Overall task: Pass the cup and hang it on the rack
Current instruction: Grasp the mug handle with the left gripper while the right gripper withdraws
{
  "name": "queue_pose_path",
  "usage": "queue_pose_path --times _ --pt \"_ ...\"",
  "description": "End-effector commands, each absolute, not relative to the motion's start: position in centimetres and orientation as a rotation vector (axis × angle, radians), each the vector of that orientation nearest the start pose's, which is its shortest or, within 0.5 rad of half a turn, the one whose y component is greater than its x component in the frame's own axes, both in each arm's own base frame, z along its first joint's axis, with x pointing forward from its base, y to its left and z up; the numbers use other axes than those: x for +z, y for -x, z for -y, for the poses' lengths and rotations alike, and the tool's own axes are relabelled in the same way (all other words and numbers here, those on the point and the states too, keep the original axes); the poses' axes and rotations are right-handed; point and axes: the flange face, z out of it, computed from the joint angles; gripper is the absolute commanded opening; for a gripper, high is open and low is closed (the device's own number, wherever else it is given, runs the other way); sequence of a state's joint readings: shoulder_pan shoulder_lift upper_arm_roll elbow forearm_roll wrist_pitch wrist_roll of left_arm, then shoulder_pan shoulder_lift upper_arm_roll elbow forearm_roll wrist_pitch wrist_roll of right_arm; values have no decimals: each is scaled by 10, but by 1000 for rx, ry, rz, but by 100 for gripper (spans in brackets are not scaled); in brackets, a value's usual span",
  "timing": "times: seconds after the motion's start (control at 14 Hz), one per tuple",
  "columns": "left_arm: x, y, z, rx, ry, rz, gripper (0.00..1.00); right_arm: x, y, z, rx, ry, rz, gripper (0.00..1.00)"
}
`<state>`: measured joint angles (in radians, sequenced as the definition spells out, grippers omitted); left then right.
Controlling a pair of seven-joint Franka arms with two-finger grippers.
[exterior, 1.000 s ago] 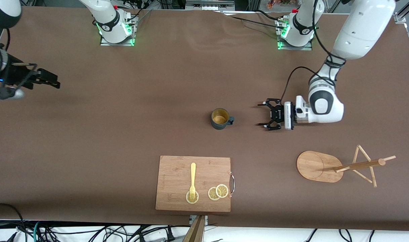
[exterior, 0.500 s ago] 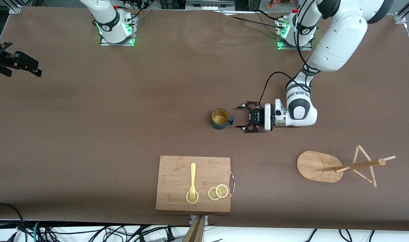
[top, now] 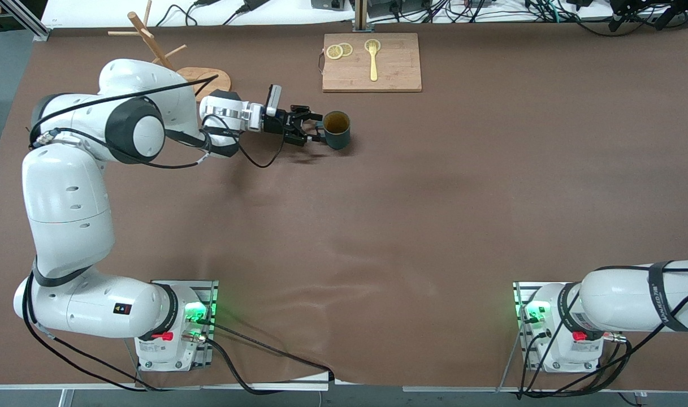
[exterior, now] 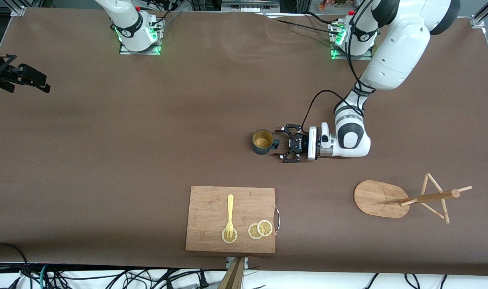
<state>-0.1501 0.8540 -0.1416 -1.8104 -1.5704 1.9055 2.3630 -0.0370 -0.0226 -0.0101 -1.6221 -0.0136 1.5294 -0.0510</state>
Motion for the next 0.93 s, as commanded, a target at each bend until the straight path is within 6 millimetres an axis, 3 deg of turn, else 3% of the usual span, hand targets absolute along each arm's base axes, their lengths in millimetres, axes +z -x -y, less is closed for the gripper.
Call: queue_pose_path --times 0.0,0.07,0.14,0.29,0.43,0.57,0.71,0.86 --pt "74 -564 249 903 -1401 1188 100 615 -536 28 149 3157 -6 100" --pt "73 -564 248 902 -1400 1195 96 614 -537 28 151 3151 -11 100" --pt "74 -564 248 911 -1396 1200 86 614 -537 30 151 3149 -15 100" --pt "70 -562 248 931 -1380 1228 48 613 -536 30 165 3148 -18 100" --pt "70 -566 238 936 -1393 1239 20 614 -536 30 165 3146 -15 100" --pt "71 -571 229 950 -1411 1235 16 614 -536 29 165 3145 -18 100" --pt "74 -574 223 959 -1417 1238 0 613 -535 29 172 3144 -18 100" --pt "75 -573 217 962 -1421 1230 0 613 -535 29 174 3142 -18 100"
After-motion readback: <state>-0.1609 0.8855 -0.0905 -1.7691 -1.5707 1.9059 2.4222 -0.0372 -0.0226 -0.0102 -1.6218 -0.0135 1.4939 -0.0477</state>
